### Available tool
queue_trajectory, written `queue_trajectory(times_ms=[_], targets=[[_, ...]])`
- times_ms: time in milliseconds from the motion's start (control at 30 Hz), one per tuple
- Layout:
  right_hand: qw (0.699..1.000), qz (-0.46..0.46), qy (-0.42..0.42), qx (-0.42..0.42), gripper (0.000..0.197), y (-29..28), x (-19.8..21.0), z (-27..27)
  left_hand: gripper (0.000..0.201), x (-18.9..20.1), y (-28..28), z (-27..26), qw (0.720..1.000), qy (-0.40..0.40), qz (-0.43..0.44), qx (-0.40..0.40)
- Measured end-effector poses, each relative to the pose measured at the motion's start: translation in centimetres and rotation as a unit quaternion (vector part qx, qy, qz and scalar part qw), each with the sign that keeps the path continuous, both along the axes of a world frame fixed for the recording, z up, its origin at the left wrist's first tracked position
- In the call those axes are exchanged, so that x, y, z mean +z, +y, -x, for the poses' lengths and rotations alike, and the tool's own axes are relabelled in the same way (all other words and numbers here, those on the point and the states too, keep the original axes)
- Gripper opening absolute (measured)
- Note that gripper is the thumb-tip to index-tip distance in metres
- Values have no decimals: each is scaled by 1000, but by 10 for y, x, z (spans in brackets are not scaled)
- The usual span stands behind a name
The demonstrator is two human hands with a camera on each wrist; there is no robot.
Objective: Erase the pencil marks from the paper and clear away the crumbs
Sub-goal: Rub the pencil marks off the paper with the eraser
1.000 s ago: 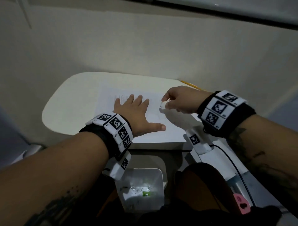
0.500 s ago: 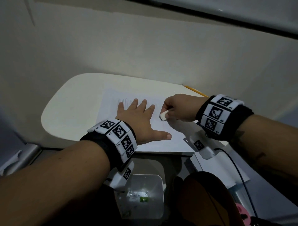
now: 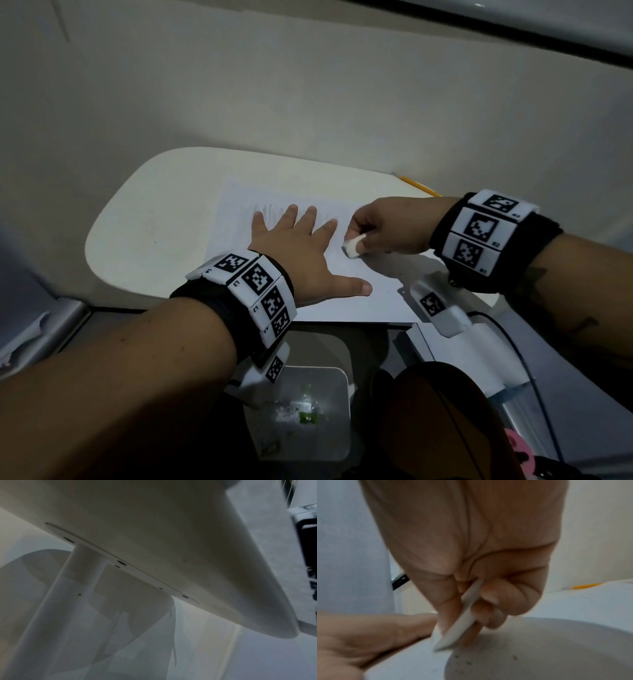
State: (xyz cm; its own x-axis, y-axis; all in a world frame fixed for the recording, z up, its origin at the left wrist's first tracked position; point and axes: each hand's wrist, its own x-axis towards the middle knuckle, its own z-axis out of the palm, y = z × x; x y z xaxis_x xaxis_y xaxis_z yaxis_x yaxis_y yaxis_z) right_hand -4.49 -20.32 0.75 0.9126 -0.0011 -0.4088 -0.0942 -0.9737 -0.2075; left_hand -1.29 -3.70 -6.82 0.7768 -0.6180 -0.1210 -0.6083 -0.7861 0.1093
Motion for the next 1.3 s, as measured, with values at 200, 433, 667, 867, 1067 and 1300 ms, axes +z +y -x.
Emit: queue_trajectory(times_ms=[200,433,667,867,1067,1300], targets=[[1000,25,-9,14,18,3,-2,-4,122,0,0,-1,1000,-1,1,-1],[999,28,-26,-5,20,2,-3,-12,127,0,0,0,1000,3,1,5],[996,57,-61,-24,19,2,-3,-21,126,1,-1,0,1000,3,-2,7],[999,33,29,14,16,-2,3,-9,120,2,-1,0,1000,10,-6,4],[998,46,-34,-19,18,0,-3,-17,119,2,0,1,1000,5,-7,7],[997,38,58,22,16,-3,5,-1,110,1,-1,0,1000,12,-18,4]])
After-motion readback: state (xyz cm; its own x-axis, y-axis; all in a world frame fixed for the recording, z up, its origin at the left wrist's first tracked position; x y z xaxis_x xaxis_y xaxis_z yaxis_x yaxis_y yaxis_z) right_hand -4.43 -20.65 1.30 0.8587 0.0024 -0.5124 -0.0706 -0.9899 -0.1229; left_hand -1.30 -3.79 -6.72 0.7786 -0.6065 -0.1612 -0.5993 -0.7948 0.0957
